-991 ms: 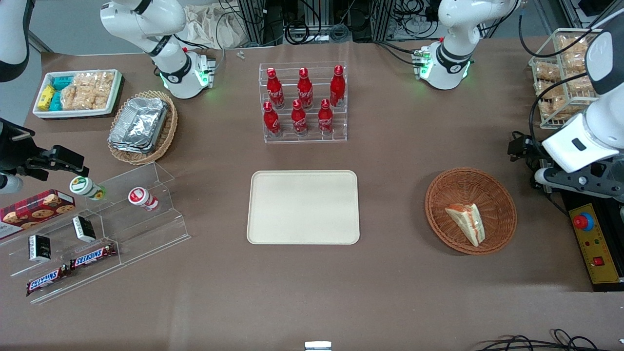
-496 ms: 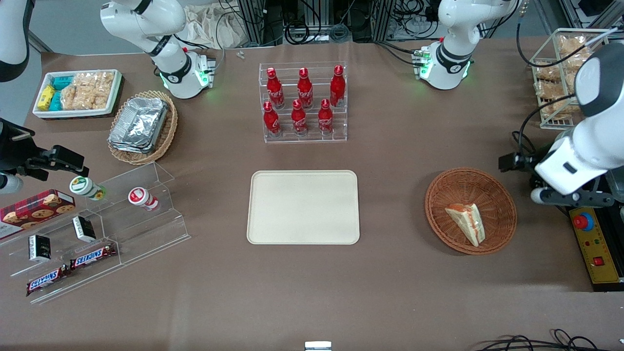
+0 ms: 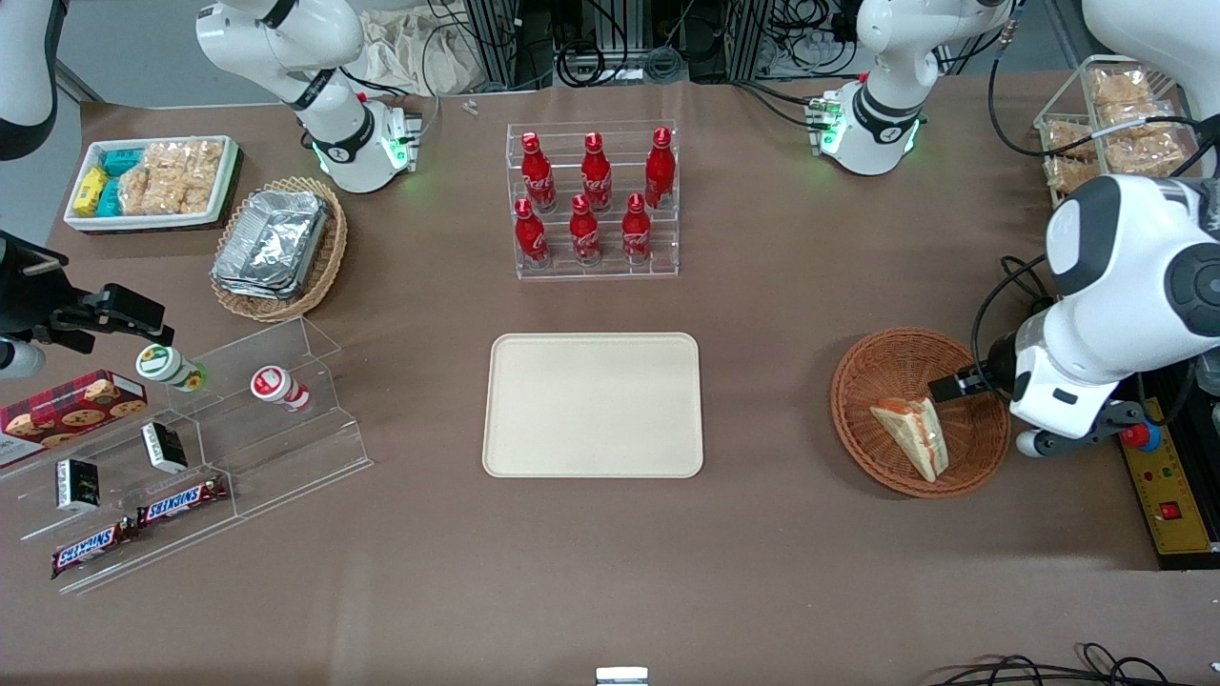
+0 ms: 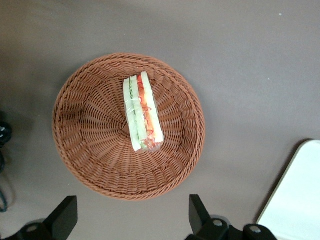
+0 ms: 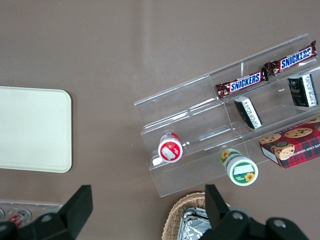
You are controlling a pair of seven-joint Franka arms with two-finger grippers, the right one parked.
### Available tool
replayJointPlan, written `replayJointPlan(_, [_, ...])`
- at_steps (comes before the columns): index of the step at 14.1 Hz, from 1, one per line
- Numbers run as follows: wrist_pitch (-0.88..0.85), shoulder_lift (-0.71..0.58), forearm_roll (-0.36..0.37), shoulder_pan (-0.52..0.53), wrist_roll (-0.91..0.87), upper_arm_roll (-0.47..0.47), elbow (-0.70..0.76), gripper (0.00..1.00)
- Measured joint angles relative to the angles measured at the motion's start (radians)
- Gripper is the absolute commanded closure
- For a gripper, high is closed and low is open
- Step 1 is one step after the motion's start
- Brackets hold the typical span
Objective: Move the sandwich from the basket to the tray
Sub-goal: 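Move the left gripper down over the wrapped sandwich in the wicker basket, then lower the left gripper around the sandwich and close its fingers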
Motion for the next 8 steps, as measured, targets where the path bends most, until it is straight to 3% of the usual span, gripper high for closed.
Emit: replayJointPlan(8, [0.242,0.035,0.000,0.006,-0.157,0.021,-0.153,0.00])
